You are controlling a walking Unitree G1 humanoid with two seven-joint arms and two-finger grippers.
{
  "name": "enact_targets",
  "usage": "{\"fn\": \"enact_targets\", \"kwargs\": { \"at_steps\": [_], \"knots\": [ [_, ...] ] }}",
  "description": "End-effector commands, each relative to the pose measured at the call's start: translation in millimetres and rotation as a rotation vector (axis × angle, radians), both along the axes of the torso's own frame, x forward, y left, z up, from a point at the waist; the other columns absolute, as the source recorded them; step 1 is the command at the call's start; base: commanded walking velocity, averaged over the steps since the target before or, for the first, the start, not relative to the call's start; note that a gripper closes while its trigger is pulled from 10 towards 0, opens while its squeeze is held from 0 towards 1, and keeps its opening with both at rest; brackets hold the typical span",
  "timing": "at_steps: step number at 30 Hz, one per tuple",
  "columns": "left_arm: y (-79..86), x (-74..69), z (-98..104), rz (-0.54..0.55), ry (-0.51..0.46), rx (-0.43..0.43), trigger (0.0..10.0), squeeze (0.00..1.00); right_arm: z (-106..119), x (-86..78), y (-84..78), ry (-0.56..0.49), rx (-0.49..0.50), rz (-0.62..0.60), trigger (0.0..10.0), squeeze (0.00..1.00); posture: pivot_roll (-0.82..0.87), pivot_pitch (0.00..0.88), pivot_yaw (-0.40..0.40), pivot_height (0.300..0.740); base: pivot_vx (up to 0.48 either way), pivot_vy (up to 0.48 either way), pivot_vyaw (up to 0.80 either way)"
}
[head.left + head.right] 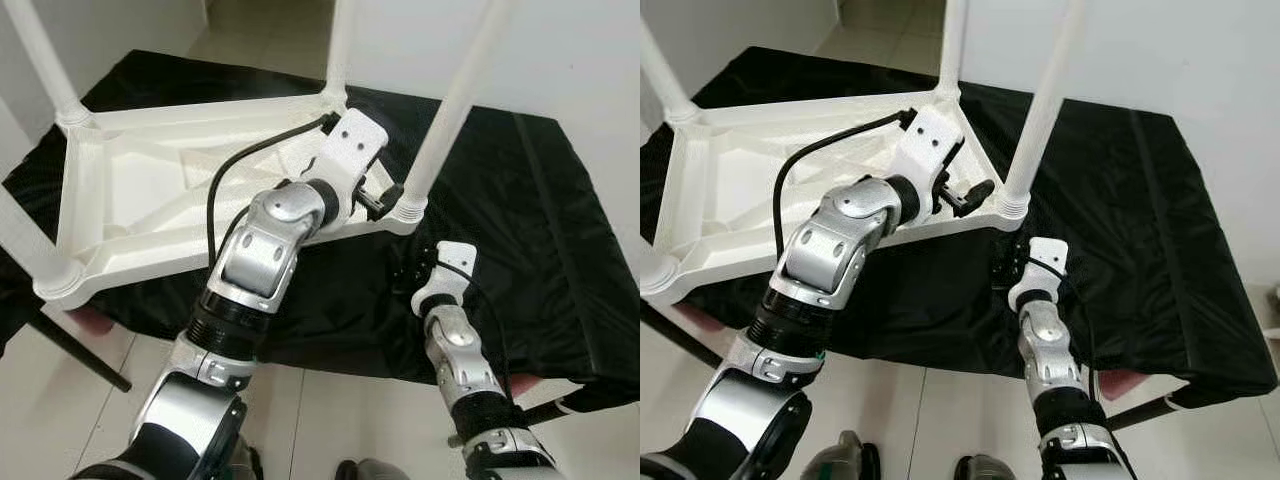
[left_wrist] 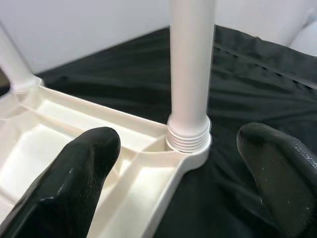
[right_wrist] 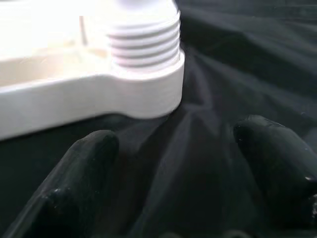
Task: Building children table
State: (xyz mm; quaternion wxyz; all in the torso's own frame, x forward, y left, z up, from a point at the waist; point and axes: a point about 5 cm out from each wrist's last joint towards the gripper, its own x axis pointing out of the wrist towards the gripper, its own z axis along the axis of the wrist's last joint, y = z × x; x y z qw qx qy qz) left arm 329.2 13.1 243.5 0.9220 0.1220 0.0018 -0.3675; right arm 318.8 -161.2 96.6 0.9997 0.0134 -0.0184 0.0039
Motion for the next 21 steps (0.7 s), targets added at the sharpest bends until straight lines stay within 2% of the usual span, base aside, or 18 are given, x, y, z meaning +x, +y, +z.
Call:
{"fn": "enact_targets", "kwargs": {
  "at_steps": [1, 4, 6, 10, 17, 21],
  "knots": [
    [-0.6, 5.2, 2, 0.084, -0.026, -0.008, 10.0, 0.00, -5, -4.6, 0.6, 0.031, 0.007, 0.036, 10.0, 0.00, 0.05, 0.066, -0.024, 0.740, 0.000, 0.000, 0.00],
    [-3.9, 11.5, -1, 0.090, -0.024, -0.002, 10.0, 0.00, -8, -12.7, -0.1, 0.048, 0.024, 0.101, 10.0, 0.00, 0.05, 0.068, -0.020, 0.740, 0.000, 0.000, 0.00],
    [-5.7, 21.8, -8, 0.109, -0.012, 0.015, 10.0, 0.00, -3, -20.5, -3.2, 0.030, 0.050, 0.160, 10.0, 0.00, 0.04, 0.075, -0.012, 0.740, 0.000, 0.000, 0.00],
    [-6.5, 26.8, -12, 0.117, 0.001, 0.024, 10.0, 0.00, 0, -23.2, -4.5, 0.020, 0.062, 0.182, 10.0, 0.00, 0.04, 0.078, -0.009, 0.740, 0.000, 0.000, 0.00],
    [-8.3, 43.0, -38, 0.143, 0.059, 0.137, 10.0, 0.00, 17, -29.9, -6.8, -0.017, 0.094, 0.274, 10.0, 0.00, 0.01, 0.101, 0.003, 0.740, 0.000, 0.000, 0.00],
    [-8.1, 44.9, -42, 0.148, 0.066, 0.151, 10.0, 0.00, 19, -31.3, -7.9, -0.020, 0.094, 0.285, 10.0, 0.00, 0.01, 0.101, 0.003, 0.740, 0.000, 0.000, 0.00]
  ]
}}
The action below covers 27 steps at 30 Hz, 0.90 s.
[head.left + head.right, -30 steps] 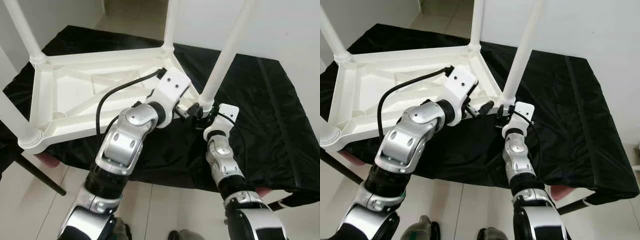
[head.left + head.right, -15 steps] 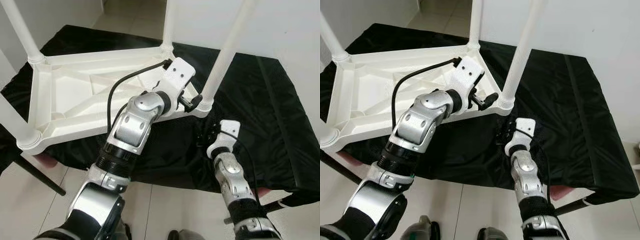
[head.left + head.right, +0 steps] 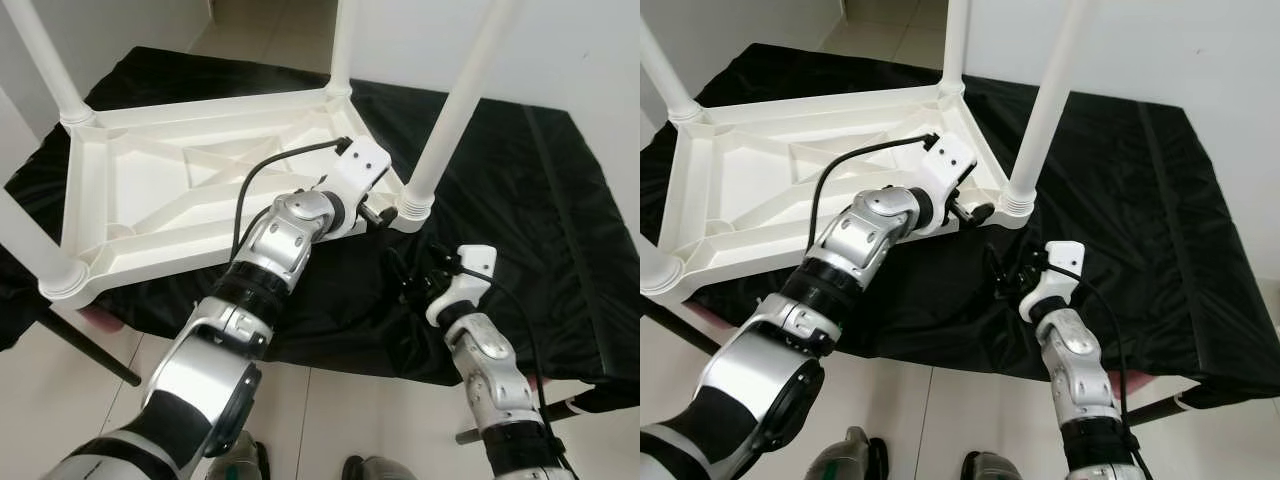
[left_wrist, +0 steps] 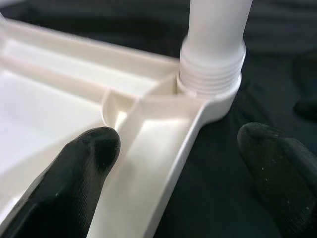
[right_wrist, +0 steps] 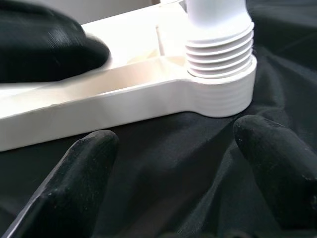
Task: Building children table
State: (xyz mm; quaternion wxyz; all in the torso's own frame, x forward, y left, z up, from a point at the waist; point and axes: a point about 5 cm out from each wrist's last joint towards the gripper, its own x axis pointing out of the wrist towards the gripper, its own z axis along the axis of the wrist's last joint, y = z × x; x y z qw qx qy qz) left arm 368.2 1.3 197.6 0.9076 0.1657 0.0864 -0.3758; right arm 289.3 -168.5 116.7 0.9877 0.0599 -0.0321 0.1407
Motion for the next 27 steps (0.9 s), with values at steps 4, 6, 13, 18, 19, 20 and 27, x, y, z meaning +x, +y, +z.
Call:
{"fn": "enact_targets", "kwargs": {
  "at_steps": [4, 6, 13, 18, 19, 20, 27],
  "knots": [
    [3.7, 9.9, -8, 0.158, -0.048, 0.054, 10.0, 0.00, 6, -9.1, -3.3, 0.005, 0.011, 0.050, 10.0, 0.00, -0.01, 0.127, 0.014, 0.740, 0.000, 0.000, 0.00],
    [4.6, 13.1, -15, 0.165, -0.040, 0.074, 10.0, 0.00, 10, -16.4, -6.4, 0.013, 0.014, 0.076, 10.0, 0.00, -0.03, 0.139, 0.021, 0.740, 0.000, 0.000, 0.00],
    [7.5, 15.6, -24, 0.166, -0.040, 0.115, 10.0, 0.00, 13, -26.8, -18.9, 0.033, 0.003, 0.065, 10.0, 0.00, -0.06, 0.152, 0.038, 0.740, 0.000, 0.000, 0.00],
    [9.4, 16.2, -30, 0.163, -0.036, 0.143, 10.0, 0.00, 15, -31.5, -26.1, 0.044, -0.005, 0.048, 10.0, 0.00, -0.07, 0.156, 0.049, 0.740, 0.000, 0.000, 0.00],
    [9.5, 16.2, -32, 0.156, -0.033, 0.144, 10.0, 0.00, 16, -33.0, -28.1, 0.048, -0.007, 0.044, 10.0, 0.00, -0.08, 0.157, 0.052, 0.740, 0.000, 0.000, 0.00],
    [9.5, 16.2, -32, 0.156, -0.033, 0.144, 10.0, 0.00, 16, -33.0, -28.1, 0.048, -0.007, 0.044, 10.0, 0.00, -0.08, 0.157, 0.052, 0.740, 0.000, 0.000, 0.00],
    [10.4, 14.5, -34, 0.074, -0.016, 0.111, 0.6, 0.00, 18, -36.7, -35.1, 0.057, -0.020, 0.023, 10.0, 0.00, -0.09, 0.157, 0.063, 0.740, 0.000, 0.000, 0.00]
  ]
}}
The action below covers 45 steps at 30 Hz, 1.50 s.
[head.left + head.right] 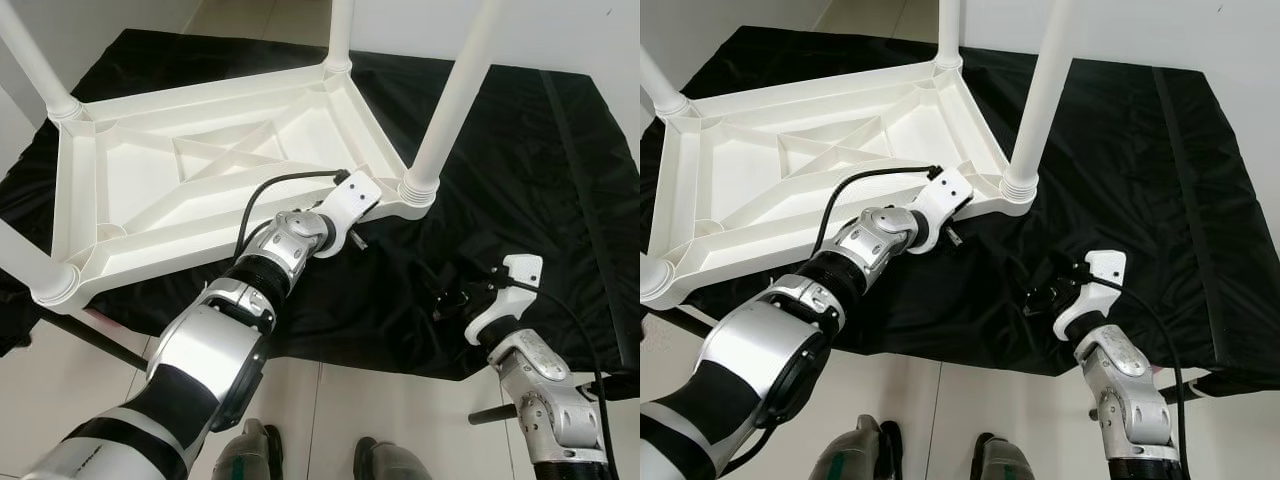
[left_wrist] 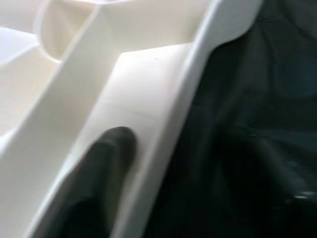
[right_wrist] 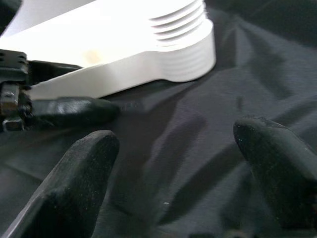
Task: Building children table
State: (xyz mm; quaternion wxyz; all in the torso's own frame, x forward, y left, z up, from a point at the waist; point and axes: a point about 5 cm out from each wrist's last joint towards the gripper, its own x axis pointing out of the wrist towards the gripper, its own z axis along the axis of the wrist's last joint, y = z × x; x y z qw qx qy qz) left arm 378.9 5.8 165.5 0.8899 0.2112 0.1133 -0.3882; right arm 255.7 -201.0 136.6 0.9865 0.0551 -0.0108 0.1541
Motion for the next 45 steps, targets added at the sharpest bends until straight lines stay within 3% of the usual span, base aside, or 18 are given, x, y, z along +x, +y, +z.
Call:
{"fn": "enact_targets", "kwargs": {
  "at_steps": [1, 2, 3, 8, 18, 20, 22, 27, 34, 35, 36, 40, 41, 45],
  "knots": [
    [5.9, 3.7, -2, 0.106, -0.044, 0.005, 0.6, 0.00, -2, -3.1, -2.6, 0.018, -0.004, -0.006, 10.0, 0.00, -0.09, 0.157, 0.063, 0.740, 0.000, 0.000, 0.00],
    [7.0, 2.6, -4, 0.067, -0.029, 0.003, 0.0, 0.00, -2, -3.6, -4.9, 0.021, -0.011, -0.011, 10.0, 0.00, -0.09, 0.155, 0.065, 0.740, 0.000, 0.000, 0.00],
    [7.0, 2.6, -4, 0.067, -0.029, 0.003, 0.0, 0.00, -2, -3.6, -4.9, 0.021, -0.011, -0.011, 10.0, 0.00, -0.09, 0.155, 0.065, 0.740, 0.000, 0.000, 0.00],
    [15.2, -7.3, -12, -0.166, -0.015, 0.080, 0.0, 0.00, 0, -2.7, -13.0, 0.030, -0.044, -0.016, 10.0, 0.00, -0.08, 0.150, 0.067, 0.740, 0.000, 0.000, 0.00],
    [27.9, -18.1, -9, -0.277, -0.033, 0.070, 0.0, 0.00, 0, -0.4, -14.9, 0.033, -0.071, -0.002, 10.0, 0.00, -0.07, 0.148, 0.065, 0.740, 0.000, 0.000, 0.00],
    [37.9, -32.5, -5, -0.346, -0.054, 0.067, 0.0, 0.00, 1, 2.1, -17.0, 0.031, -0.086, 0.004, 10.0, 0.00, -0.06, 0.147, 0.061, 0.740, 0.000, 0.000, 0.00],
    [37.9, -32.5, -5, -0.346, -0.054, 0.067, 0.0, 0.00, 1, 2.1, -17.0, 0.031, -0.086, 0.004, 10.0, 0.00, -0.06, 0.147, 0.061, 0.740, 0.000, 0.000, 0.00],
    [49.4, -52.8, 1, -0.394, -0.072, 0.049, 0.0, 0.00, 3, 7.4, -19.8, 0.029, -0.105, 0.018, 10.0, 0.00, -0.04, 0.144, 0.045, 0.740, 0.000, 0.000, 0.00],
    [49.3, -66.7, 11, -0.393, -0.088, 0.001, 0.0, 0.00, 4, 15.3, -18.6, 0.029, -0.128, 0.052, 10.0, 0.00, -0.03, 0.137, 0.026, 0.740, 0.000, 0.000, 0.00],
    [47.5, -68.7, 13, -0.384, -0.091, -0.010, 4.5, 0.00, 5, 18.0, -18.0, 0.026, -0.135, 0.061, 10.0, 0.00, -0.02, 0.136, 0.022, 0.740, 0.000, 0.000, 0.00],
    [45.8, -68.1, 11, -0.367, -0.095, 0.012, 10.0, 0.00, 6, 20.4, -17.5, 0.024, -0.145, 0.073, 10.0, 0.00, -0.02, 0.133, 0.017, 0.740, 0.000, 0.000, 0.00],
    [44.5, -67.6, 9, -0.307, -0.077, 0.017, 10.0, 0.00, 8, 23.6, -17.9, 0.019, -0.159, 0.093, 10.0, 0.00, -0.02, 0.130, 0.012, 0.740, 0.000, 0.000, 0.00],
    [43.6, -66.8, 12, -0.262, -0.055, -0.008, 10.0, 0.00, 10, 25.6, -19.8, 0.017, -0.166, 0.097, 10.0, 0.00, -0.02, 0.129, 0.011, 0.740, 0.000, 0.000, 0.00],
    [42.6, -67.4, 16, -0.248, -0.037, -0.048, 10.0, 0.00, 11, 26.6, -20.9, 0.015, -0.171, 0.097, 10.0, 0.00, -0.02, 0.129, 0.008, 0.740, 0.000, 0.000, 0.00]
  ]
}}
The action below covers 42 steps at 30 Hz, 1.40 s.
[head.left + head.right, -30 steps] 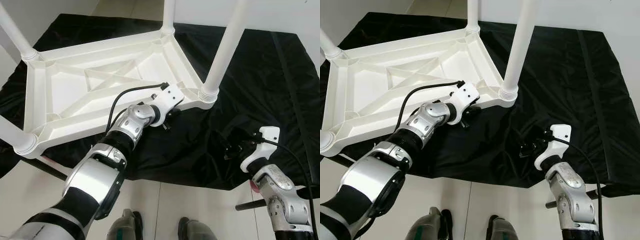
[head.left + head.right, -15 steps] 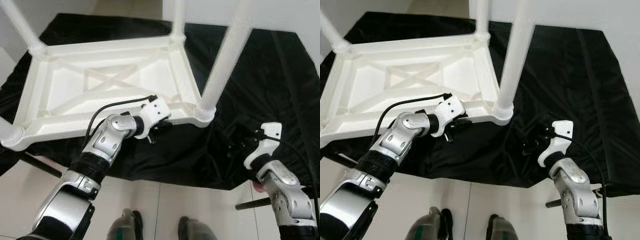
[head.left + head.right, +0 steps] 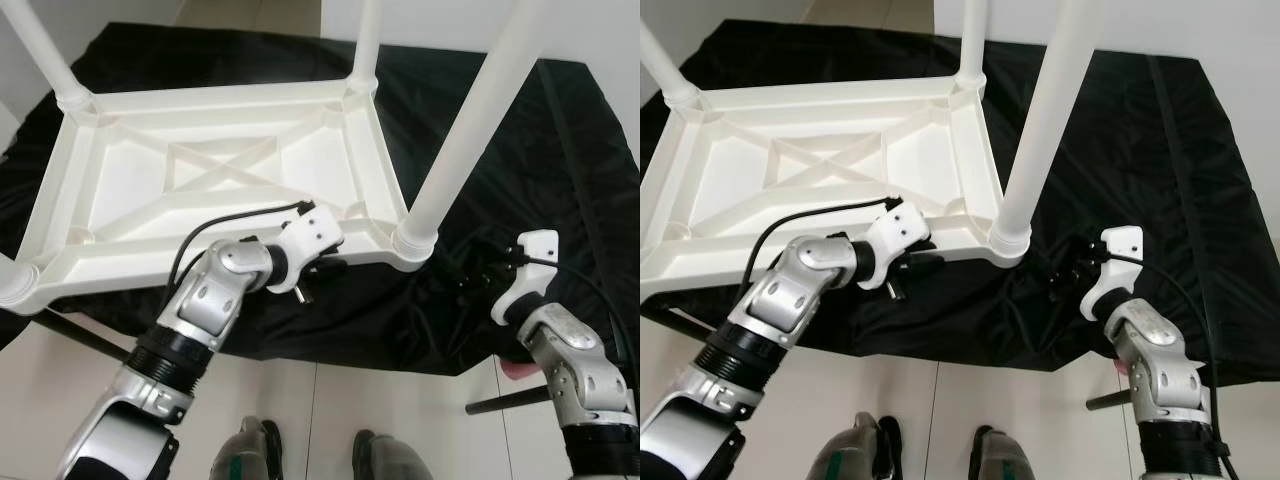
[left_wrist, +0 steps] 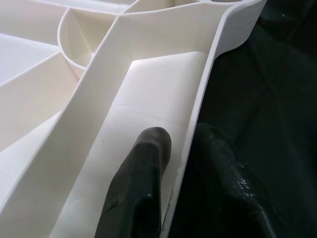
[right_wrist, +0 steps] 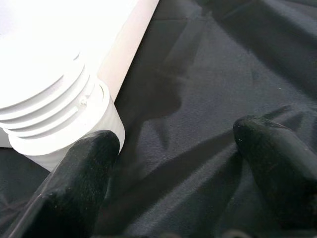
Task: Building children table
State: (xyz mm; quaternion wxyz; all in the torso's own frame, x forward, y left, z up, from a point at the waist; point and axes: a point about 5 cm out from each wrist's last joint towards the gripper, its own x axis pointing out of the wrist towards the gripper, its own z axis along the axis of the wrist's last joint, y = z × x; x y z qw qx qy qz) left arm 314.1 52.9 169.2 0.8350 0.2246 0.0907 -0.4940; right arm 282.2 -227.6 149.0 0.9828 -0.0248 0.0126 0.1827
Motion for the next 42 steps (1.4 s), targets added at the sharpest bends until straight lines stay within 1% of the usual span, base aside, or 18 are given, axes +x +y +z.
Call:
{"fn": "enact_targets", "kwargs": {
  "at_steps": [1, 2, 3, 7, 8, 13, 17, 20, 22, 24, 27, 28, 36, 39, 42],
  "knots": [
    [-4.6, -2.6, 12, -0.004, -0.036, -0.058, 10.0, 0.00, -2, 0.0, 5.7, 0.000, -0.006, 0.039, 10.0, 0.00, -0.02, 0.129, 0.008, 0.740, 0.000, 0.000, 0.00],
    [-5.6, -2.8, 15, -0.002, -0.022, -0.083, 10.0, 1.00, -1, 0.4, 5.3, -0.001, -0.007, 0.040, 10.0, 0.00, -0.02, 0.128, 0.007, 0.740, 0.000, 0.000, 0.00],
    [-5.8, -2.1, 17, 0.015, -0.023, -0.089, 10.0, 1.00, -1, 1.0, 5.1, -0.002, -0.008, 0.041, 10.0, 0.00, -0.02, 0.130, 0.005, 0.740, 0.000, 0.000, 0.00],
    [-6.4, -1.8, 18, 0.027, -0.027, -0.085, 10.0, 1.00, -1, 1.4, 5.2, -0.001, -0.009, 0.047, 10.0, 0.00, -0.02, 0.130, 0.004, 0.740, 0.000, 0.000, 0.00],
    [-7.8, -3.2, 21, 0.030, -0.033, -0.084, 10.0, 0.00, -1, 1.8, 5.0, -0.001, -0.009, 0.053, 10.0, 0.00, -0.02, 0.131, 0.003, 0.740, 0.000, 0.000, 0.00],
    [-15.9, -8.4, 30, 0.017, -0.047, -0.112, 10.0, 0.00, -1, 2.5, 4.6, 0.002, -0.014, 0.064, 10.0, 0.00, -0.02, 0.132, -0.003, 0.740, 0.000, 0.000, 0.00],
    [-22.0, -9.7, 31, 0.010, -0.051, -0.112, 10.0, 0.00, -1, 3.3, 4.8, 0.001, -0.015, 0.072, 10.0, 0.00, -0.02, 0.131, -0.005, 0.740, 0.000, 0.000, 0.00],
    [-28.7, -8.6, 28, 0.015, -0.053, -0.110, 10.0, 0.00, 0, 3.6, 5.2, 0.000, -0.014, 0.083, 10.0, 0.00, -0.02, 0.130, -0.009, 0.740, 0.000, 0.000, 0.00],
    [-28.7, -8.6, 28, 0.015, -0.053, -0.110, 10.0, 0.00, 0, 3.6, 5.2, 0.000, -0.014, 0.083, 10.0, 0.00, -0.02, 0.130, -0.009, 0.740, 0.000, 0.000, 0.00],
    [-36.7, -4.6, 24, 0.036, -0.039, -0.120, 10.0, 0.00, 1, 3.7, 5.1, -0.002, -0.019, 0.093, 10.0, 0.00, -0.02, 0.127, -0.013, 0.740, 0.000, 0.000, 0.00],
    [-39.9, -2.6, 22, 0.050, -0.036, -0.116, 10.0, 0.00, 1, 3.6, 5.0, -0.003, -0.021, 0.096, 10.0, 0.00, -0.02, 0.127, -0.013, 0.740, 0.000, 0.000, 0.00],
    [-42.7, 0.1, 19, 0.066, -0.029, -0.113, 10.0, 0.00, 2, 3.6, 5.1, -0.004, -0.022, 0.100, 10.0, 0.00, -0.02, 0.125, -0.013, 0.740, 0.000, 0.000, 0.00],
    [-46.2, 8.2, 11, 0.127, -0.054, -0.065, 10.0, 0.00, 6, 1.9, 8.1, -0.016, -0.011, 0.124, 10.0, 0.00, -0.03, 0.114, -0.014, 0.740, 0.000, 0.000, 0.00],
    [-46.1, 8.6, 12, 0.132, -0.058, -0.066, 10.0, 0.00, 7, 1.1, 8.4, -0.016, -0.009, 0.129, 10.0, 0.00, -0.03, 0.111, -0.015, 0.740, 0.000, 0.000, 0.00],
    [-44.1, 10.2, 17, 0.141, -0.078, -0.073, 10.0, 0.00, 7, -0.1, 8.3, -0.015, -0.006, 0.138, 10.0, 0.00, -0.03, 0.111, -0.015, 0.740, 0.000, 0.000, 0.00]
  ]
}}
